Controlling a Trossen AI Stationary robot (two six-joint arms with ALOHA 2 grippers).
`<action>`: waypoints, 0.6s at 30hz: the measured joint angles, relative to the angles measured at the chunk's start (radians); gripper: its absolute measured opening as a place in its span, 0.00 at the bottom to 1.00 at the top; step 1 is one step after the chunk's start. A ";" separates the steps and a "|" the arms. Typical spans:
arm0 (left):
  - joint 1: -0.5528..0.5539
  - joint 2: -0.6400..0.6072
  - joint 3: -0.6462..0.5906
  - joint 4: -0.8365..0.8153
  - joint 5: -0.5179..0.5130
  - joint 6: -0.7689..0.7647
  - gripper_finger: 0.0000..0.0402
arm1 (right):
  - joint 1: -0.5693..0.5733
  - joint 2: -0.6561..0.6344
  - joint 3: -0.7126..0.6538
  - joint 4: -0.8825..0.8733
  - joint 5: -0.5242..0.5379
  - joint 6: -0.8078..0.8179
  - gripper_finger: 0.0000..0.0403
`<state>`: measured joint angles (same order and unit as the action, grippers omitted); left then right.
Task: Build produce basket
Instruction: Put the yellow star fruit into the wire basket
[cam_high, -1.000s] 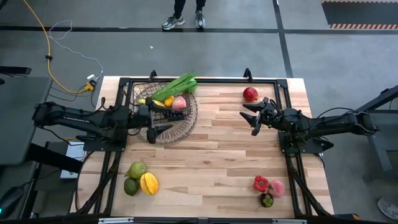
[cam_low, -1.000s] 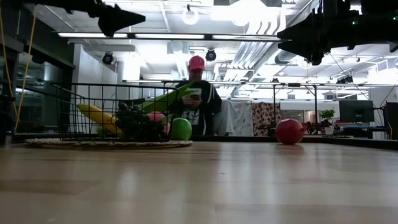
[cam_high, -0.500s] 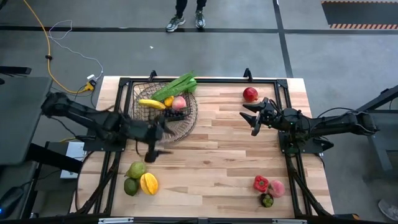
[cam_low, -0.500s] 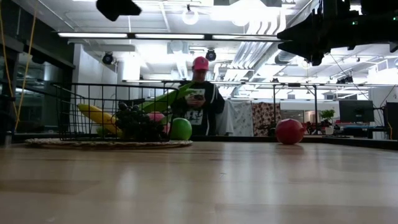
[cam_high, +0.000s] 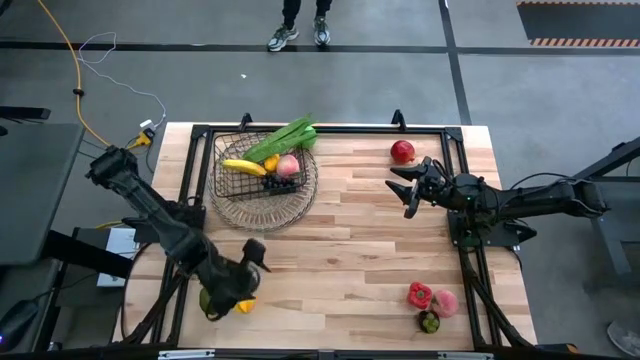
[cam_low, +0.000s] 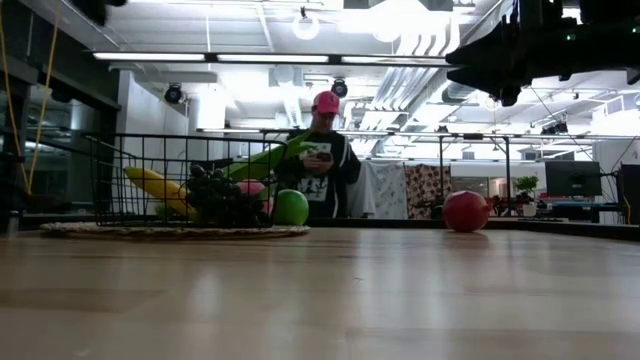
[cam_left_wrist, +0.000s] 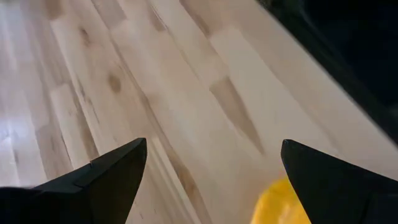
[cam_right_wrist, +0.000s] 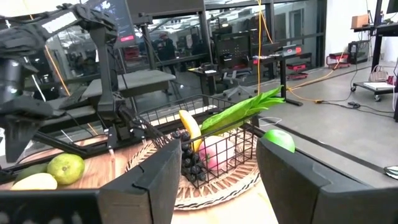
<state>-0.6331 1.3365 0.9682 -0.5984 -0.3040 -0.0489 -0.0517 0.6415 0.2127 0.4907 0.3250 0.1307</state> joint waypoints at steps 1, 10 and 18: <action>-0.021 0.016 0.009 -0.029 -0.010 0.000 0.90 | 0.000 0.000 0.000 -0.001 0.000 -0.001 0.50; -0.144 0.155 0.065 -0.189 -0.007 0.026 0.90 | 0.000 0.000 0.000 -0.010 0.000 0.000 0.50; -0.169 0.257 0.065 -0.208 0.041 0.096 0.90 | 0.000 0.000 0.000 -0.010 0.001 0.000 0.50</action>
<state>-0.8024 1.5933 1.0328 -0.8063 -0.2625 0.0472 -0.0521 0.6415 0.2127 0.4808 0.3255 0.1310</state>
